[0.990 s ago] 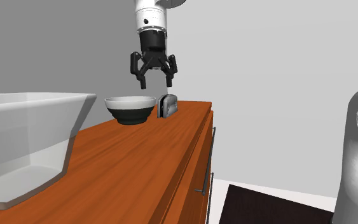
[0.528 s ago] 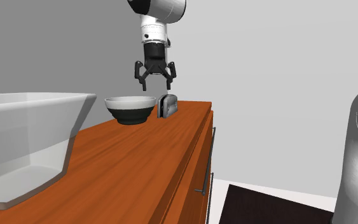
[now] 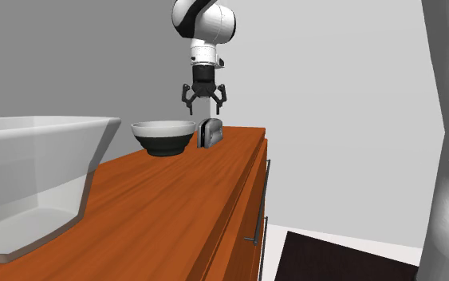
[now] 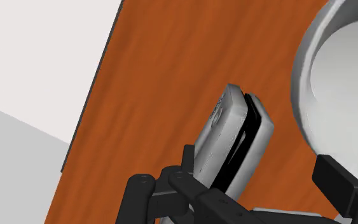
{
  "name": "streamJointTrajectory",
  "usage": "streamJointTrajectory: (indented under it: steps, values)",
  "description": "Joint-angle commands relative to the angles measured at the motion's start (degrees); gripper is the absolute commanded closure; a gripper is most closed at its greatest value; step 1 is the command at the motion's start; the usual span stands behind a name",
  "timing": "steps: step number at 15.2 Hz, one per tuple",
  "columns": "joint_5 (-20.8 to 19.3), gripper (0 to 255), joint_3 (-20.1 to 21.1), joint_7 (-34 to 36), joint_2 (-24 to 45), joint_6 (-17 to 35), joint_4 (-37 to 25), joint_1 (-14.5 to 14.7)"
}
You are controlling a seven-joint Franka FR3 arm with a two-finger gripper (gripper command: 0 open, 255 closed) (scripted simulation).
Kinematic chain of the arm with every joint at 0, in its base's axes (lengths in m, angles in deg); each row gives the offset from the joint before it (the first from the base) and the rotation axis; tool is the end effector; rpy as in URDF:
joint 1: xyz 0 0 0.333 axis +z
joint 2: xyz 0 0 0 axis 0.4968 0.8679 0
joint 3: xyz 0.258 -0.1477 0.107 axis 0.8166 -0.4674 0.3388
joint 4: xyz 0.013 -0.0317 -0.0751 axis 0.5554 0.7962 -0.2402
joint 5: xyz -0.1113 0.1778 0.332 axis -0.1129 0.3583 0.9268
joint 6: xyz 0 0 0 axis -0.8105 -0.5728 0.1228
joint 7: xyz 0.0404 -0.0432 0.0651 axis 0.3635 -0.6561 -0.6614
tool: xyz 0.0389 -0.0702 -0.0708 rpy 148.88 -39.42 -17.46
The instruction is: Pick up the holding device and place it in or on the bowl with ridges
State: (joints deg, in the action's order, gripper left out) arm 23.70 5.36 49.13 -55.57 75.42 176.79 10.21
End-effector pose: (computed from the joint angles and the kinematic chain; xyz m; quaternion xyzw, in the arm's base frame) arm 0.5632 -0.2957 0.4935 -0.8835 0.4682 0.0144 0.0053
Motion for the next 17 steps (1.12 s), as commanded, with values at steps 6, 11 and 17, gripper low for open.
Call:
streamJointTrajectory:
  steps: [6, 11, 17]
  values:
    - [3.3, 0, -2.9, 4.6, 9.3, -1.1, -11.4, -4.3]
    - [3.4, 0, -2.8, 4.4, 9.4, 2.7, -7.8, -4.1]
    - [3.4, 0, -2.7, 4.4, 9.6, 3.8, -6.8, -4.1]
